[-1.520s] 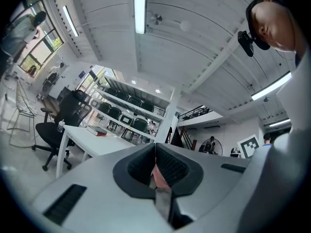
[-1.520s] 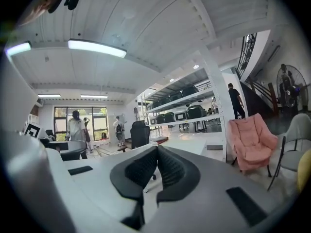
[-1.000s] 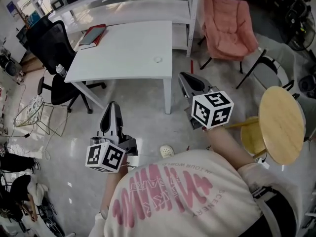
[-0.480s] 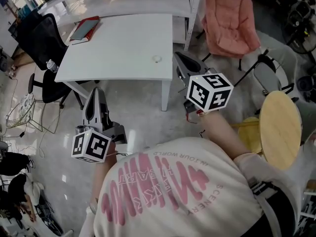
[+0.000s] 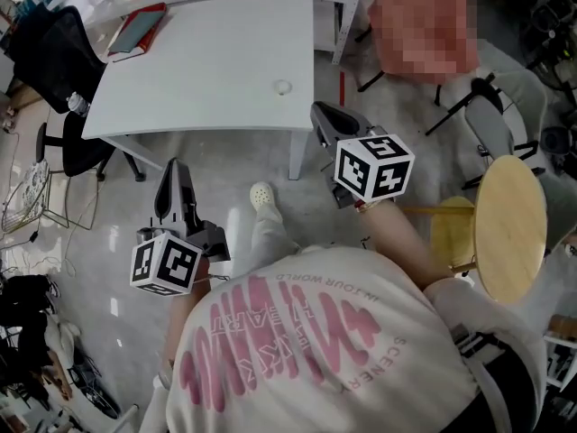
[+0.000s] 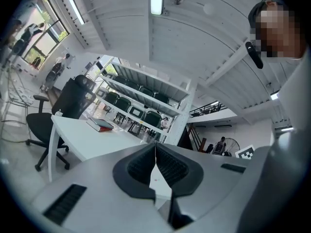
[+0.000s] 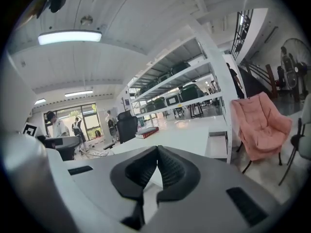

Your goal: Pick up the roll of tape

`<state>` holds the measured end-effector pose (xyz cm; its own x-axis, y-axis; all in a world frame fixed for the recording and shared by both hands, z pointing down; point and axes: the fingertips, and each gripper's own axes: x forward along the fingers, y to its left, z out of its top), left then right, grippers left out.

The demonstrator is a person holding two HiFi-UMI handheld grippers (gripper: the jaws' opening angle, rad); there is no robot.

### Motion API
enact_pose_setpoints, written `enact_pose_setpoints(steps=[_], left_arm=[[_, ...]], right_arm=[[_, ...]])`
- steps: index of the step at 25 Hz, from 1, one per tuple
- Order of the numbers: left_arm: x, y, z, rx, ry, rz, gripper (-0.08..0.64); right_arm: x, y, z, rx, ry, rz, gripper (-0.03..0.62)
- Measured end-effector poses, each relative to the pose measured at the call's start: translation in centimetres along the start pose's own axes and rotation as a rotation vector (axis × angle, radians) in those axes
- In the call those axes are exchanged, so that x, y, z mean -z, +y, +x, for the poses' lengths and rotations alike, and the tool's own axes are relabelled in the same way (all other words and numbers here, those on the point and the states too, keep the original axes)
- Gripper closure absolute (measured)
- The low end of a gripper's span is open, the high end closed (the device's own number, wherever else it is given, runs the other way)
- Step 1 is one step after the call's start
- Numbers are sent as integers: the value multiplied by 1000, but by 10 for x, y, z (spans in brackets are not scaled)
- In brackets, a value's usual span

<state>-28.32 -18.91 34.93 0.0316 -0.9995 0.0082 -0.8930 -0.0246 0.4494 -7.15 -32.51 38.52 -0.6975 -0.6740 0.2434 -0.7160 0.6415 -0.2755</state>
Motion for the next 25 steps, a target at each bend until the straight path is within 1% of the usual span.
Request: enact_pose_setpoints(steps=[3, 5, 9, 12, 15, 18, 23, 25], left_arm=[[11, 17, 17, -5, 34, -12, 535], [17, 30, 32, -7, 49, -20, 535], [29, 43, 63, 2, 83, -28, 535], [39, 54, 87, 10, 118, -34, 535], [46, 75, 112, -2, 152, -72, 535], [51, 87, 139, 5, 177, -110, 535], [54, 112, 187, 2, 205, -128, 535], [60, 120, 198, -3, 219, -135, 535]], right_arm=[[11, -13, 21, 10, 21, 78, 578], [15, -20, 38, 17, 28, 108, 578], [28, -33, 68, 12, 67, 131, 578], [41, -49, 93, 32, 105, 141, 578], [57, -61, 120, 56, 164, 159, 578], [70, -73, 143, 68, 220, 190, 578], [81, -88, 187, 57, 301, 196, 578], [84, -91, 201, 32, 311, 200, 578]])
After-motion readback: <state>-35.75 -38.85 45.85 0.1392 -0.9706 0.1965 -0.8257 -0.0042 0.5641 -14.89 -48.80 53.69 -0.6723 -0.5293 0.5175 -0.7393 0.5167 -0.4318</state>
